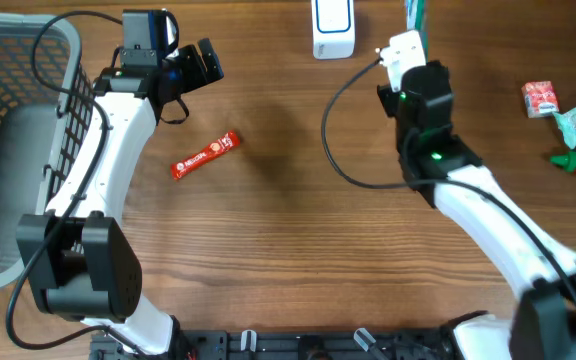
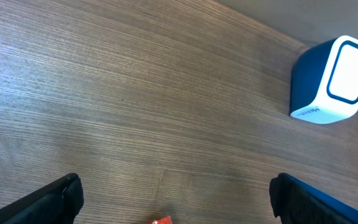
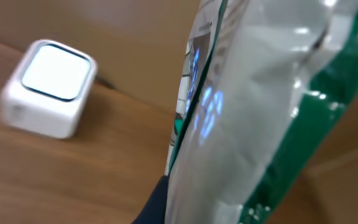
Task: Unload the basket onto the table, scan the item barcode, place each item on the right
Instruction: 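Hold the gloves pack barcode against the white scanner with the right gripper, then carry the gloves pack right and drop it at the table's right edge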
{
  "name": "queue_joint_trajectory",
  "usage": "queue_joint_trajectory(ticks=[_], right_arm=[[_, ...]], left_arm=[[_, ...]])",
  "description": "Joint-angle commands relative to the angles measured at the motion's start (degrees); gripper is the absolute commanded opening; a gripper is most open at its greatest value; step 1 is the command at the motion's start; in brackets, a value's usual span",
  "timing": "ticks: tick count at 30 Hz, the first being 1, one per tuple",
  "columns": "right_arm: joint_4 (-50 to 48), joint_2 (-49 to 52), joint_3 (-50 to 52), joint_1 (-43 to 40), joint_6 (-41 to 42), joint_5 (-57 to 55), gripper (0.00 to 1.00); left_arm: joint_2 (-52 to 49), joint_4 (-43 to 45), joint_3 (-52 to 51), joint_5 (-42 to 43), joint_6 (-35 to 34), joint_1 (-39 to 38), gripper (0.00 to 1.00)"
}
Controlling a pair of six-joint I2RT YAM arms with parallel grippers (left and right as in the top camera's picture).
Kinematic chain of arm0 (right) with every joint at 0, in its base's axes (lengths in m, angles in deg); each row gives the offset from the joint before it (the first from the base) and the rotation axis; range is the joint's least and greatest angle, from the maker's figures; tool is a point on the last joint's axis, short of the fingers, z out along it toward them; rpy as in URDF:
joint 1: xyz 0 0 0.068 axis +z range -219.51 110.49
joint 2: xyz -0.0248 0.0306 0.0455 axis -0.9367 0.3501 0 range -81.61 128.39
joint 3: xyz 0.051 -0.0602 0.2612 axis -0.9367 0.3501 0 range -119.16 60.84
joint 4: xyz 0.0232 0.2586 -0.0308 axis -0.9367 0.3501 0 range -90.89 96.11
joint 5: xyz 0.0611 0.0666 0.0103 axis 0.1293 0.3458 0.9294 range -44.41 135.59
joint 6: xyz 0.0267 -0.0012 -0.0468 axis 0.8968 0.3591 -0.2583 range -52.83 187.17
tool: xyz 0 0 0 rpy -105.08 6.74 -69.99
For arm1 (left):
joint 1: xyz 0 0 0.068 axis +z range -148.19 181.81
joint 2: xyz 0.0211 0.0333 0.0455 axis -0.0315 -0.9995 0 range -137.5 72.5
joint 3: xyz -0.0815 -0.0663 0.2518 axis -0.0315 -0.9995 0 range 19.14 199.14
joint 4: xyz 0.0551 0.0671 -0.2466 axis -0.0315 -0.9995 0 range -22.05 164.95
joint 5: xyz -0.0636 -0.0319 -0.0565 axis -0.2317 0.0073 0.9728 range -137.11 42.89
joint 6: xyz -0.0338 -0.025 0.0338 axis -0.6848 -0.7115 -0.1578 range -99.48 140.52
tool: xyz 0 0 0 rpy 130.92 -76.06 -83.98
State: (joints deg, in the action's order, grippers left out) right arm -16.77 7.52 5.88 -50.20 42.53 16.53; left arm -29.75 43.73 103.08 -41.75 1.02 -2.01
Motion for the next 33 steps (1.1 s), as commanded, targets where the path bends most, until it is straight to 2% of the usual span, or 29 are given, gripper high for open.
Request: queue_joint_trajectory(ticks=[1, 5, 7, 14, 20, 27, 33], right_arm=[[-6.93, 6.54, -0.55, 0.15, -11.50, -7.17, 0.05], [-16.09, 12.59, -0.98, 0.13, -16.74, -7.41, 0.05], [-17.46, 15.41, -2.71, 0.13, -17.73, -7.34, 0.05], [-17.49, 26.40, -13.64, 0.13, -26.27, -7.65, 0.05], [-14.05, 33.75, -23.76, 0.13, -28.41, -4.46, 0.05], [-13.22, 43.39, -29.99, 0.24, -38.82, -6.14, 0.05], [-13.20, 47.74, -33.64, 0.57, -39.85, -7.74, 0.05]], left_arm=[[1.31, 0.09, -0.39, -0.76, 1.11, -0.35, 1.00], [1.33, 0.09, -0.39, -0.76, 1.09, -0.35, 1.00], [1.33, 0.09, -0.39, -0.76, 1.11, -0.35, 1.00], [1.33, 0.09, -0.39, -0.76, 1.09, -0.35, 1.00], [1.33, 0.09, -0.39, -0.76, 1.09, -0.35, 1.00], [1.31, 0.09, -0.39, -0.76, 1.11, -0.35, 1.00], [1.33, 0.09, -0.39, -0.76, 1.11, -0.35, 1.00]])
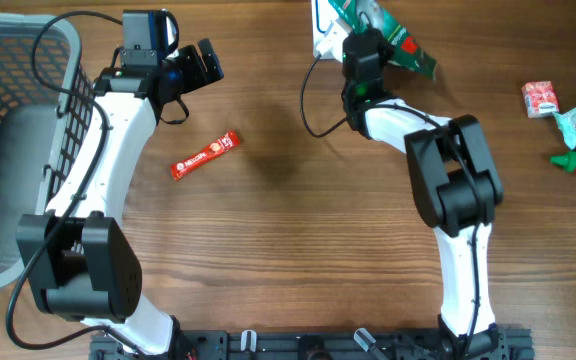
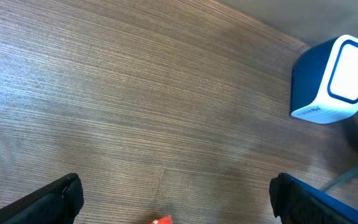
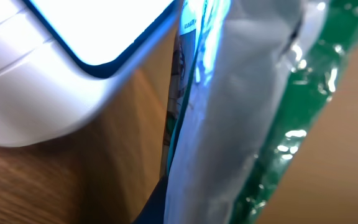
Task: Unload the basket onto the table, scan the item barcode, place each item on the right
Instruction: 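Carry the gloves pack right and drop it at the table's right edge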
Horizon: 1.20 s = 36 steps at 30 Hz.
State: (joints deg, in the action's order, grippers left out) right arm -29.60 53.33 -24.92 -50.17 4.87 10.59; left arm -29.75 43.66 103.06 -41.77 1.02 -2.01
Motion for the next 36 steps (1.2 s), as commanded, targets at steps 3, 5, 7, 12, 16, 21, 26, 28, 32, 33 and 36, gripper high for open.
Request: queue_joint_trajectory(ticks=[3, 5, 7, 12, 16, 21, 26, 28, 32, 33, 36], right_arm=[[-0.22, 2.32, -2.91, 1.42, -2.23, -1.14, 0.04], [0.26, 2.56, -2.91, 1.70, -2.19, -1.07, 0.05], [2.05, 2.91, -2.93, 1.70, -2.25, -1.09, 0.05], [2.71, 3.85, -2.93, 1.62, -3.69, -3.45, 0.05], [2.71, 4.37, -2.97, 1.62, -3.63, -3.58, 0.05], [3.80, 5.35, -2.97, 1.62, -3.52, -3.41, 0.05], [5.18, 5.57, -3.10, 1.62, -3.04, -3.19, 0.05], [5.18, 5.57, -3.45, 1.62, -2.99, -3.41, 0.05], [4.70, 5.44, -4.59, 1.60, -2.23, -7.48, 0.04], [4.37, 5.16, -5.01, 1.49, -2.16, -8.61, 0.04], [4.15, 2.62, -5.38, 0.63, -1.97, -10.27, 0.04]], left_arm=[[1.33, 0.15, -0.37, -0.74, 1.11, -0.35, 1.00], [1.31, 0.15, -0.37, -0.74, 1.09, -0.35, 1.00], [1.31, 0.15, -0.37, -0.74, 1.11, -0.35, 1.00], [1.31, 0.15, -0.37, -0.74, 1.11, -0.35, 1.00], [1.33, 0.15, -0.37, -0.74, 1.11, -0.35, 1.00], [1.31, 0.15, -0.37, -0.74, 1.11, -0.35, 1.00], [1.31, 0.15, -0.37, -0.74, 1.09, -0.35, 1.00], [1.31, 0.15, -0.37, -0.74, 1.11, -0.35, 1.00], [1.31, 0.15, -0.37, -0.74, 1.09, -0.35, 1.00], [1.31, 0.15, -0.37, -0.74, 1.09, -0.35, 1.00], [1.31, 0.15, -0.37, -0.74, 1.11, -0.35, 1.00]])
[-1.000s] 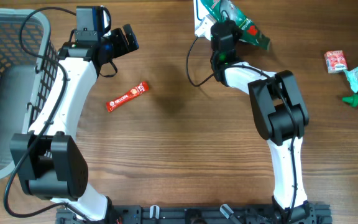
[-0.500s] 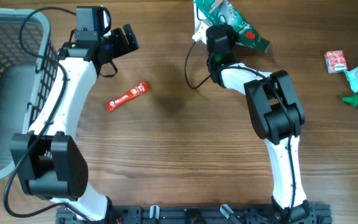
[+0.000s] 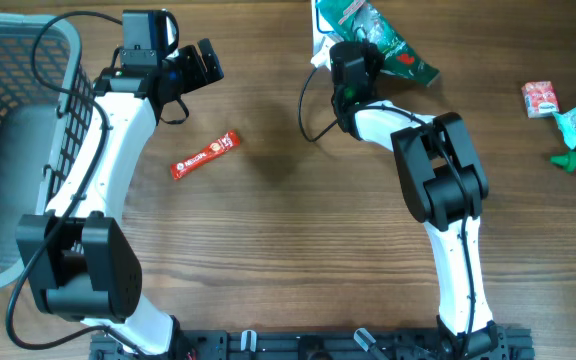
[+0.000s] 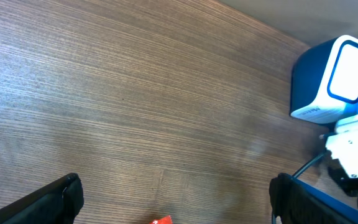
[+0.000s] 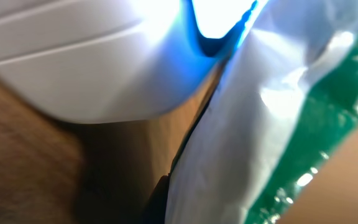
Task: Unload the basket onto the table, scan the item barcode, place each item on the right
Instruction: 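Carry the gloves pack right and drop it at the table's right edge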
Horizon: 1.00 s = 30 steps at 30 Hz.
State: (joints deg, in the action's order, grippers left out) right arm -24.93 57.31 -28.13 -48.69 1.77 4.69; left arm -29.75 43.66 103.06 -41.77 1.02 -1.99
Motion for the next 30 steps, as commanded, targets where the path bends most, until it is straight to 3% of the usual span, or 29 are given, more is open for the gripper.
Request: queue_joint_trajectory(ticks=[1, 11, 16, 22, 26, 30], right_arm=[[-0.52, -2.27, -2.16, -1.27, 1.16, -4.74, 0.04], [5.25, -16.74, -2.16, -13.25, 0.81, -10.05, 0.04], [9.16, -19.26, -2.14, -20.48, 1.38, -12.81, 0.04], [24.61, -19.02, -1.66, -26.47, 16.70, -11.54, 0.04], [29.11, -18.49, -1.66, -33.29, 29.16, -11.13, 0.04], [34.49, -18.36, -1.66, -38.56, 29.81, -5.07, 0.04]], left_arm=[[1.31, 0.15, -0.37, -0.74, 1.11, -0.37, 1.00], [1.31, 0.15, -0.37, -0.74, 1.09, -0.37, 1.00], [1.33, 0.15, -0.37, -0.74, 1.09, -0.37, 1.00], [1.33, 0.15, -0.37, -0.74, 1.11, -0.37, 1.00], [1.33, 0.15, -0.37, -0.74, 1.09, -0.37, 1.00], [1.33, 0.15, -0.37, -0.74, 1.09, -0.37, 1.00]])
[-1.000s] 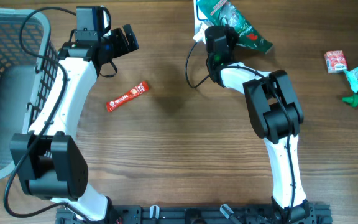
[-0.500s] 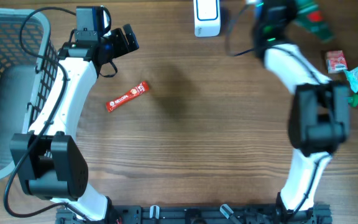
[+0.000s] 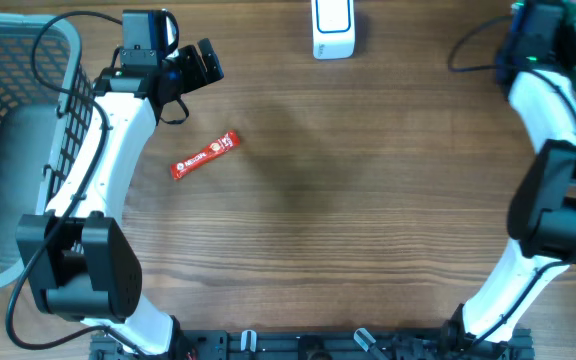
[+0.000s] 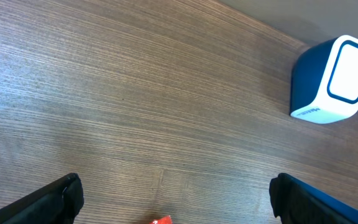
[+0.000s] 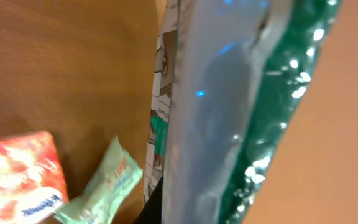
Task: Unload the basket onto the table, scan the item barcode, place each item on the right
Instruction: 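Carry the gloves pack right and drop it at the table's right edge, then return the right gripper from the right edge toward the scanner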
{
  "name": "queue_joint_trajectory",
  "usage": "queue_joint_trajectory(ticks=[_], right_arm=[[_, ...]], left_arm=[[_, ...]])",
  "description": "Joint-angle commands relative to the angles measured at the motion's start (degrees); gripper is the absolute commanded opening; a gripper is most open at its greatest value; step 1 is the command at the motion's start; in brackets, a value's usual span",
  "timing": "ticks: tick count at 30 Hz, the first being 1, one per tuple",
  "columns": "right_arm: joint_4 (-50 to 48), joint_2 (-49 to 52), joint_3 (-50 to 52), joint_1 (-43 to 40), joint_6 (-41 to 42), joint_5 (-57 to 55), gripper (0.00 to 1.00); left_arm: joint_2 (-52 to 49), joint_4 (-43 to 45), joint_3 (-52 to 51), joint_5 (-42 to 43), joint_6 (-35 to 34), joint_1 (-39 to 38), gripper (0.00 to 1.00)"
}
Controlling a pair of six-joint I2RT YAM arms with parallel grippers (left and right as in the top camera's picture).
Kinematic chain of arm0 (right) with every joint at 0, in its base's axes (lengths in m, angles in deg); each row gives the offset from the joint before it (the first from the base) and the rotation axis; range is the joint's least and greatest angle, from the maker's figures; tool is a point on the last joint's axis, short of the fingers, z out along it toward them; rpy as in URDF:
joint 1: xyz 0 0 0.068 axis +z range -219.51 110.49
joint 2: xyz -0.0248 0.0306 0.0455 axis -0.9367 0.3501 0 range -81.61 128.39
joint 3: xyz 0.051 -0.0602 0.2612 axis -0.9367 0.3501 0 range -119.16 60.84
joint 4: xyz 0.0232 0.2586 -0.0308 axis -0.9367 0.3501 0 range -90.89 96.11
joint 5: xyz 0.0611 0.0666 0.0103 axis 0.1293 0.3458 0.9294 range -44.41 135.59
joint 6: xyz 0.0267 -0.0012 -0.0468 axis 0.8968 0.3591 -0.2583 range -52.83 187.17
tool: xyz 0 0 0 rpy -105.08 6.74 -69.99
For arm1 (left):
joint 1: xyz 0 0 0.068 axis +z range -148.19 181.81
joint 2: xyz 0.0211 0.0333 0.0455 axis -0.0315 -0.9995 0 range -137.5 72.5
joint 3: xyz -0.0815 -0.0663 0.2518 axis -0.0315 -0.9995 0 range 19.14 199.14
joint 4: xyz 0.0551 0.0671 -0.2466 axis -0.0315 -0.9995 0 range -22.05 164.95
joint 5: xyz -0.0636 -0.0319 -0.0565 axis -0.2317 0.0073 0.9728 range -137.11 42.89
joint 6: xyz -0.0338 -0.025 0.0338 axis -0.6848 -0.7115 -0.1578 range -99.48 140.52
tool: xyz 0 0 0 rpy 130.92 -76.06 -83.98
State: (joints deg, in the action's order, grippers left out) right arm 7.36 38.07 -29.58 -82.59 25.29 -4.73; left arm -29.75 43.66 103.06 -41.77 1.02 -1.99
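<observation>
The white-and-blue scanner [image 3: 333, 25] stands at the table's far edge; it also shows in the left wrist view, scanner [image 4: 333, 78]. My right gripper [image 3: 553, 20] is at the far right corner, shut on a green and silver bag. That bag [image 5: 229, 112] fills the right wrist view and hides the fingers. My left gripper [image 4: 176, 186] hangs open over bare wood left of the scanner. A red stick packet [image 3: 206, 155] lies below it, and only the packet's tip [image 4: 161, 219] shows in the left wrist view.
A grey wire basket [image 3: 8, 150] stands at the left edge. Under the held bag lie a red-and-white packet [image 5: 14, 174] and a pale green packet [image 5: 98, 180]. The right arm's cable [image 3: 473, 45] trails at the far right.
My right gripper has moved from the scanner at the top centre to the far right corner, still shut on the green bag. The left arm and red stick packet have not moved.
My right gripper held the green bag a little right of the scanner. Then the bag was up against the scanner, and then pressed over its lit face. Now the bag is at the far right, above the other packets. The left gripper stayed open throughout.
</observation>
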Motion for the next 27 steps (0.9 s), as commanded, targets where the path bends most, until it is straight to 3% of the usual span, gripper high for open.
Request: queue_joint_trajectory(ticks=[1, 10, 14, 20, 24, 27], right_arm=[[2.51, 0.90, -0.22, -5.86, 6.34, 4.94, 0.04], [1.79, 1.01, -0.22, -15.43, 5.95, 12.00, 0.05], [1.73, 1.01, -0.22, -17.97, 6.14, 14.53, 0.17], [1.49, 1.01, -0.22, -19.26, 6.91, 15.06, 0.15], [2.64, 1.01, -0.22, -19.28, 12.15, 16.90, 0.15], [5.81, 1.05, -0.22, -19.43, 17.77, 22.34, 0.25]], left_arm=[[1.33, 0.15, -0.37, -0.74, 1.09, -0.37, 1.00], [1.31, 0.15, -0.37, -0.74, 1.09, -0.37, 1.00], [1.31, 0.15, -0.37, -0.74, 1.09, -0.37, 1.00], [1.31, 0.15, -0.37, -0.74, 1.11, -0.37, 1.00], [1.33, 0.15, -0.37, -0.72, 1.09, -0.37, 1.00], [1.31, 0.15, -0.37, -0.74, 1.09, -0.37, 1.00]])
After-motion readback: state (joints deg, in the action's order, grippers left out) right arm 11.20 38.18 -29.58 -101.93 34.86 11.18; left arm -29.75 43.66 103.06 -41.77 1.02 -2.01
